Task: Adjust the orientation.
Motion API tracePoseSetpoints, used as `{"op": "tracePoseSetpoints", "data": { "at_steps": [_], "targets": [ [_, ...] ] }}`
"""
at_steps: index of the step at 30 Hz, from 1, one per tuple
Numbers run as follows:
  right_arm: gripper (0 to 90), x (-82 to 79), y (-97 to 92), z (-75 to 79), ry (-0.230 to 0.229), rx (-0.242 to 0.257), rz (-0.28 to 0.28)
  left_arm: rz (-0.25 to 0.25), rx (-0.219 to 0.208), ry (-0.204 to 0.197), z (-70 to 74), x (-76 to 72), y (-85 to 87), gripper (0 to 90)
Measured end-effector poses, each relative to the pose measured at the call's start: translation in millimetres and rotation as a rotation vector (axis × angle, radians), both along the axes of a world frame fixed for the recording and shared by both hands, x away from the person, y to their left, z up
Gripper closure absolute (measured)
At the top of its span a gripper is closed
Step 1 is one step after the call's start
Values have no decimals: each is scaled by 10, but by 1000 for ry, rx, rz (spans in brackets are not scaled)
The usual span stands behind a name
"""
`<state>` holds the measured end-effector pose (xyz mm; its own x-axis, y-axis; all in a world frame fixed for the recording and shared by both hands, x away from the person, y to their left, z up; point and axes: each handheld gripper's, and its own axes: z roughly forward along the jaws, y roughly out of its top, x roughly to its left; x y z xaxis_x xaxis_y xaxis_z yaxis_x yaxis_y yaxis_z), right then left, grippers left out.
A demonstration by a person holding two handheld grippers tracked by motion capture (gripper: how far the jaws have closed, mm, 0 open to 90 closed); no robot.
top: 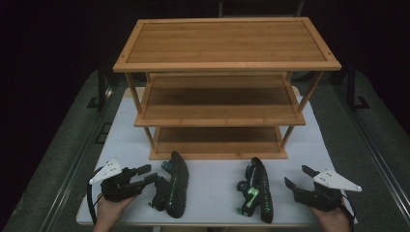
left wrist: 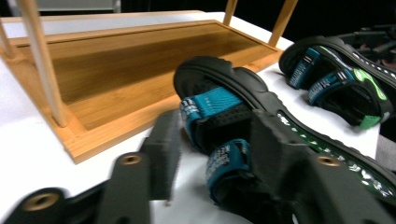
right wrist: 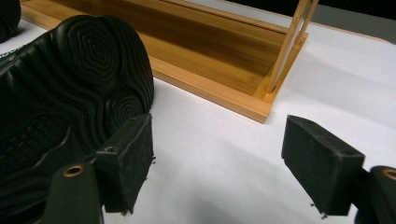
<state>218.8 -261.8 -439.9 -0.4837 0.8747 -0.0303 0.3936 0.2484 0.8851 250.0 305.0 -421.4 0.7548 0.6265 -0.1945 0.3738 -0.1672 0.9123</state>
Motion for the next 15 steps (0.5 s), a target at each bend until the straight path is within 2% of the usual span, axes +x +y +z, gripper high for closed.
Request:
{"op": "tracePoseSetpoints", "data": {
  "at_steps": [4,6,9,10,15],
  "targets": [
    [245,5,8,-6,4,-3,3,-40,14,2,-8,0,-28,646],
    [245,4,16,-5,3,-6,5,-50,28,6,-17,3,-50,677],
    [245,2,21,-5,2,-9,6,-59,26,9,-31,13,-64,713],
    [245,4,23,-8,3,-10,7,-61,26,9,-32,15,-68,756],
    [245,5,29,-8,2,-12,7,-63,22,9,-35,13,-72,779]
  ]
}}
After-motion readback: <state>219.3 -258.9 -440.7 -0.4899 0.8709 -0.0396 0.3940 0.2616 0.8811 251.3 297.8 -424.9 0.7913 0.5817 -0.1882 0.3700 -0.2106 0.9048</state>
